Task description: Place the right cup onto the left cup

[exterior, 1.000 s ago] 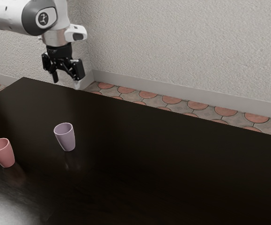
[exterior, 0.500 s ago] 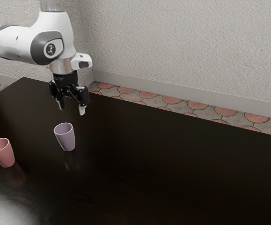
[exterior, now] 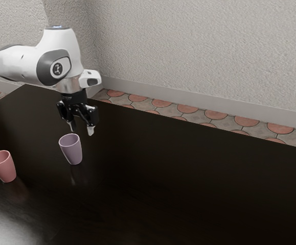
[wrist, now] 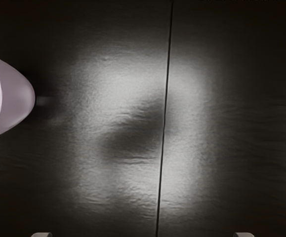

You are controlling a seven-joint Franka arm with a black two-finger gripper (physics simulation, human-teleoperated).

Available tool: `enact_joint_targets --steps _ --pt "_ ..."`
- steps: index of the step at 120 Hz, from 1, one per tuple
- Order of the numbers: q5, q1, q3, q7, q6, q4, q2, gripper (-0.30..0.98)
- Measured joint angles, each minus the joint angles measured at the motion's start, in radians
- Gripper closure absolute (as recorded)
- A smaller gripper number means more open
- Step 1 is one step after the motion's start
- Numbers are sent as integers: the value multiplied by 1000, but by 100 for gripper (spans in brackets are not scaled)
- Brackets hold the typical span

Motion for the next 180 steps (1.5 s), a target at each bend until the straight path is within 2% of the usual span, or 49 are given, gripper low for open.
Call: enact_joint_targets --steps 13,53,88,118,180 --pt "-1 33 -1 -1 10 -4 6 26" --pt "3 229 -50 -1 45 -32 19 30" --pt "4 193 -56 3 77 -22 68 32" --pt "9 213 -56 8 91 -12 76 32" --pt "3 280 -47 42 101 84 218 32"
